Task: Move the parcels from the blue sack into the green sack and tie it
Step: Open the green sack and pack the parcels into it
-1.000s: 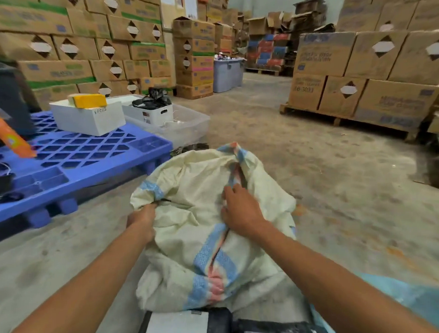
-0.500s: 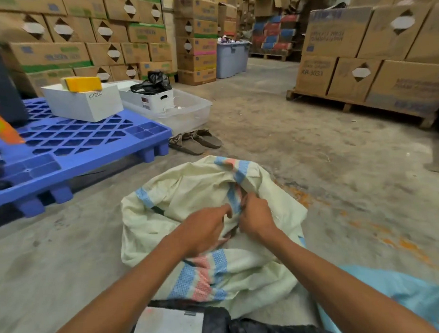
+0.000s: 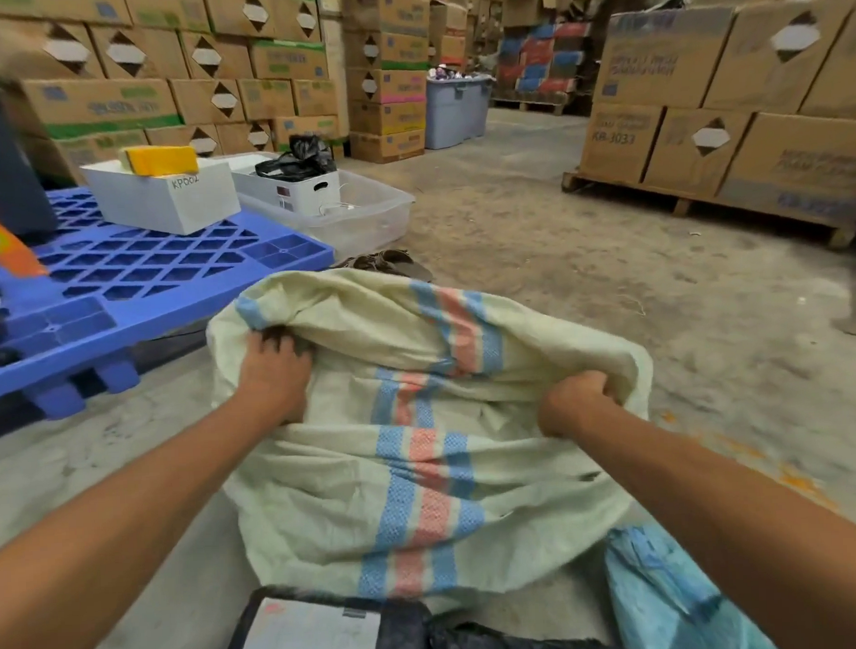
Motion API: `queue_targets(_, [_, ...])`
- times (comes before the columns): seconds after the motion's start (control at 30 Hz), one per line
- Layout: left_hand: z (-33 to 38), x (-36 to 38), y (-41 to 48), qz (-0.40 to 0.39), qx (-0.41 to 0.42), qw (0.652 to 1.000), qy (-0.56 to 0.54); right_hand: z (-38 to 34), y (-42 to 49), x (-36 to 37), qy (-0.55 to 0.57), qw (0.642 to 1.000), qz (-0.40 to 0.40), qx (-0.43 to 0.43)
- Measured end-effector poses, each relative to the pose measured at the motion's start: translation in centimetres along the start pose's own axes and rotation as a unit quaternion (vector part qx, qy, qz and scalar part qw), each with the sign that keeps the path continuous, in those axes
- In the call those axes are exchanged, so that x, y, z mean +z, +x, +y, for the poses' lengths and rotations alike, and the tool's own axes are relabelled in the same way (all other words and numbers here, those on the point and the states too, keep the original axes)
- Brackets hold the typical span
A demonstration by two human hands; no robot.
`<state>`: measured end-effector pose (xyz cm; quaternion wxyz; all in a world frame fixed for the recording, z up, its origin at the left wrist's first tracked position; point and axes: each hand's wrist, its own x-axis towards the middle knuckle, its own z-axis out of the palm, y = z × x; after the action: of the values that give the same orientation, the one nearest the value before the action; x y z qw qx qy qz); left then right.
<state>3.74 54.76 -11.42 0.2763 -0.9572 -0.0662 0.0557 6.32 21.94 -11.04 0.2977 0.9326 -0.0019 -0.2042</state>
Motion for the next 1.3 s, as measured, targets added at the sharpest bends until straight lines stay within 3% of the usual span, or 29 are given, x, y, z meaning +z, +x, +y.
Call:
queue_targets(0.1, [3.2, -2.4, -2.1, 0.04, 0.06, 0.997, -0.005, -2.5, -1.5, 0.0, 0.057, 0.98, 0.144, -0.125])
queue_targets(0.17, [6.5, -2.4, -4.1, 0.023, 0.139, 0.987, -0.071, -4.2, -2.0, 0.3, 0.119, 0.967, 0.115, -0.196])
queue_targets(0.2, [8.0, -2.0, -5.0, -0.035, 0.186, 0.976, -0.111, -5.0, -1.7, 0.5, 0.152, 0.961, 0.075, -0.219])
queue_targets(0.3, [10.7, -0.6, -7.6, -0.243, 0.3, 0.907, -0.168, -7.0, 1.0, 1.2, 0.243, 0.944, 0.024, -0.223])
queue_targets(0.43, [10.3, 0.3, -9.2, -0.243, 0.376, 0.88, -0.161, -7.2, 5.7, -2.3, 0.388, 0.897, 0.062, -0.203])
queue_targets(0.53, [9.1, 1.1, -9.4, -0.278, 0.379, 0.867, -0.169, -5.3, 8.4, -6.4, 0.506, 0.841, 0.092, -0.168])
queue_targets(0.6, [8.3, 1.2, -9.4, -0.305, 0.379, 0.86, -0.157, -4.3, 8.3, -8.1, 0.536, 0.825, 0.09, -0.156])
queue_targets(0.7, [7.6, 1.3, -8.6, -0.286, 0.385, 0.858, -0.184, -4.7, 7.1, -8.5, 0.496, 0.854, 0.071, -0.137])
queue_targets(0.83, [7.7, 1.6, -6.8, -0.028, 0.269, 0.869, -0.415, -6.9, 4.3, -5.6, 0.406, 0.894, 0.155, -0.111])
queue_targets(0.87, [7.8, 2.5, -5.7, 0.02, 0.247, 0.878, -0.409, -7.4, 3.7, -4.5, 0.358, 0.911, 0.168, -0.115])
queue_targets(0.9, [7.6, 3.5, -4.5, 0.036, 0.233, 0.911, -0.338, -7.5, 3.0, -3.3, 0.299, 0.931, 0.166, -0.13])
queue_targets(0.97, [6.4, 6.6, -2.2, -0.019, 0.19, 0.968, -0.166, -6.4, 2.4, -0.4, 0.168, 0.968, 0.123, -0.14])
queue_targets(1.03, [3.4, 9.2, -0.1, -0.08, 0.111, 0.985, -0.102, -3.2, 3.7, 2.7, 0.1, 0.989, 0.052, -0.1])
queue_targets(1.1, [1.1, 9.9, 1.1, -0.126, 0.074, 0.983, -0.115, -0.3, 5.1, 4.8, 0.069, 0.995, -0.032, -0.057])
queue_targets(1.17, [1.0, 8.5, 1.5, -0.116, 0.125, 0.98, -0.106, 0.4, 5.4, 5.0, 0.018, 0.994, -0.076, -0.081])
queue_targets(1.23, [2.4, 5.5, 1.1, -0.116, 0.166, 0.969, -0.139, -1.0, 5.0, 3.6, 0.037, 0.984, -0.044, -0.167])
queue_targets(1.3, [4.3, 2.6, 0.1, -0.179, 0.165, 0.936, -0.256, -3.0, 4.9, 1.4, 0.094, 0.974, -0.024, -0.202])
